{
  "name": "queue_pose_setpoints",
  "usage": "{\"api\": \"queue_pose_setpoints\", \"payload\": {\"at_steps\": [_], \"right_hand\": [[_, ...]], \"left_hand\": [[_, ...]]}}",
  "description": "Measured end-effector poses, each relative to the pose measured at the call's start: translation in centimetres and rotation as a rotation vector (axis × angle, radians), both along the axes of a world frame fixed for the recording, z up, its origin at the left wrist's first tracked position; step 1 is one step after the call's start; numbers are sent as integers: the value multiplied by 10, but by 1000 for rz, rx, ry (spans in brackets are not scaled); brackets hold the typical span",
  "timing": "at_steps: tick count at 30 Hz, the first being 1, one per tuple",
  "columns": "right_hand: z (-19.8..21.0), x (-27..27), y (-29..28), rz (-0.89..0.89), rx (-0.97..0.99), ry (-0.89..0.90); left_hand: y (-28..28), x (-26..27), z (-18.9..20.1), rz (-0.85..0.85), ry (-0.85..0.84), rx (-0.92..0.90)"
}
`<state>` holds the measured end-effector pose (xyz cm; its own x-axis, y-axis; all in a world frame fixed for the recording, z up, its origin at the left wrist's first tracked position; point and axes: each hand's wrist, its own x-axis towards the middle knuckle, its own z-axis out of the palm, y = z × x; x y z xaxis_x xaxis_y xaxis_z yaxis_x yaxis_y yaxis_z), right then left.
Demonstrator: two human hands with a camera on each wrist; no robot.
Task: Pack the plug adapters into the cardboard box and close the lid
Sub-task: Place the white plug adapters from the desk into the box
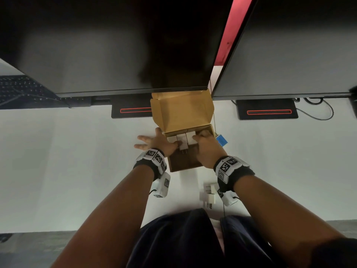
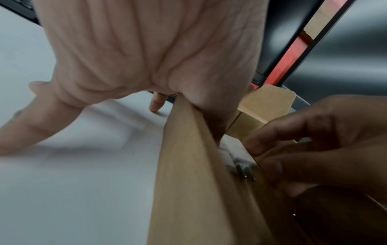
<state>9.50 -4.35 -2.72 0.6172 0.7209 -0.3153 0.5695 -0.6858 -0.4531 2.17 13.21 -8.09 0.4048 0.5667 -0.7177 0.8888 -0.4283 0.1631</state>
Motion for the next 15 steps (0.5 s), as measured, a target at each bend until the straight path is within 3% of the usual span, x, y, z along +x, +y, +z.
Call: {"api": "queue_pose_setpoints", "payload": {"at_steps": [3,7,15], "right_hand": [[10,6,-16,-63,180,-10],[19,11,-52,-147,246,-27],[7,9,-132,-383,64,202]], "left_hand": [[0,0,4,-9,3,5],[0,-1,13,-14,13,11],[1,-2,14,-26,46,23]]}}
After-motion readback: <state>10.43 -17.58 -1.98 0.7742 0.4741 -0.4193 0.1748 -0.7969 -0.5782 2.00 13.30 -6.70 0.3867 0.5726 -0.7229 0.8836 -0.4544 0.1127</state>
